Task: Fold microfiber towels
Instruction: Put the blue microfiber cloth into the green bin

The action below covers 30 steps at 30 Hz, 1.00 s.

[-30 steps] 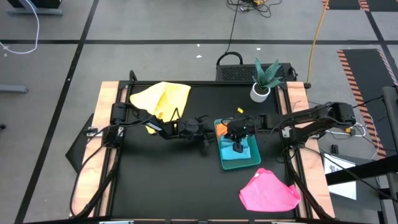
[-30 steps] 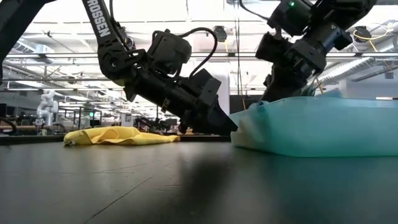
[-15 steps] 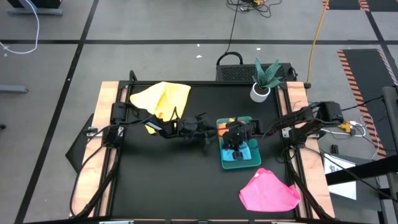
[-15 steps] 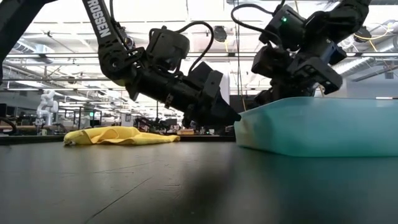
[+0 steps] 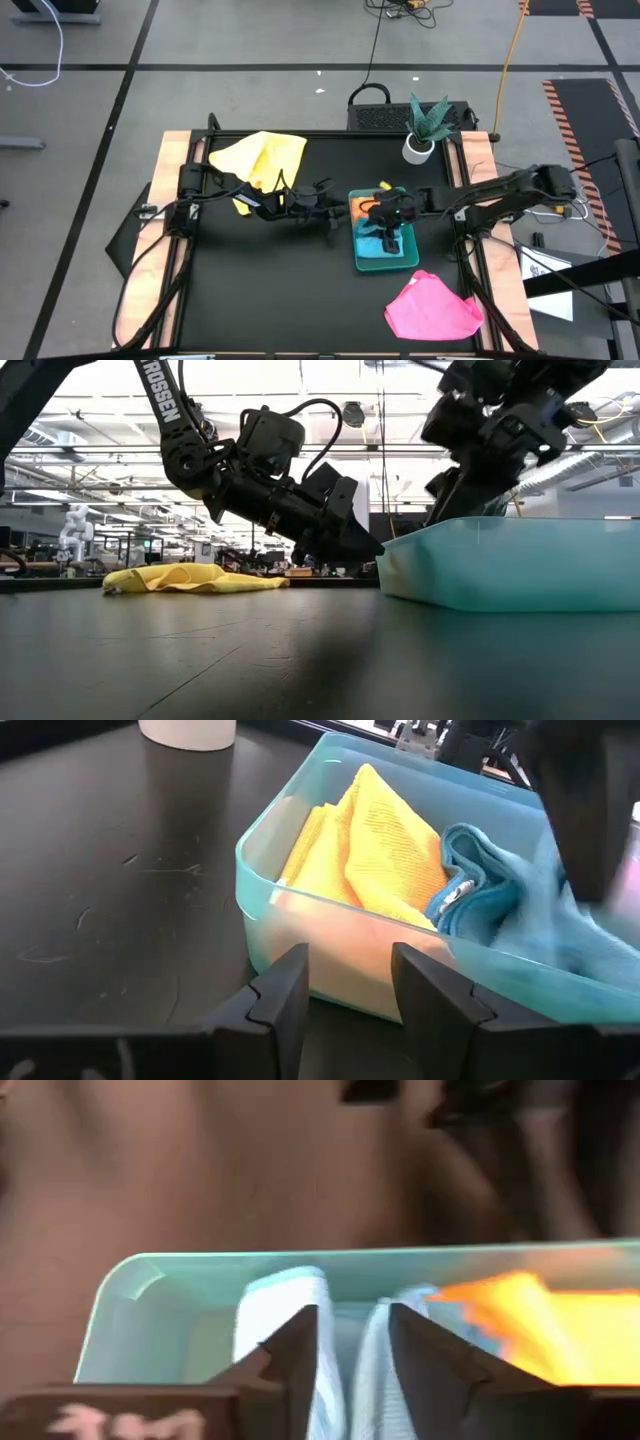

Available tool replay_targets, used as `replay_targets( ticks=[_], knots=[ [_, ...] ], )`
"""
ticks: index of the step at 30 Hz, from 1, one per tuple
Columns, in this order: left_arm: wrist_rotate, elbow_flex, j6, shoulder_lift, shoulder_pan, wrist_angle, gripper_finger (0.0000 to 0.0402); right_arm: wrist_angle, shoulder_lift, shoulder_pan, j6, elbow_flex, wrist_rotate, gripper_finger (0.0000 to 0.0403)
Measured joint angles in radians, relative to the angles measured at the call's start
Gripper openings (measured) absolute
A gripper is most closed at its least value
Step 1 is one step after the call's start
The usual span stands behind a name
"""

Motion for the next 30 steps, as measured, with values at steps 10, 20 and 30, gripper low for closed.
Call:
replay_targets(
  ticks=[10,20,30],
  knots=[
    [0.001,0.000,0.000,0.000,-0.010,-0.001,0.0145,-0.262,-0.233,0.063,0.177,0.000,0.005,0.0148],
    [0.001,0.000,-0.001,0.000,-0.010,-0.001,0.0145,-0.383,-0.135,0.135,0.197,0.000,0.155,0.0035],
    [0.002,0.000,-0.002,0.000,-0.010,-0.001,0.0145,-0.357,0.056,0.116,0.007,0.000,0.406,0.0006]
  ],
)
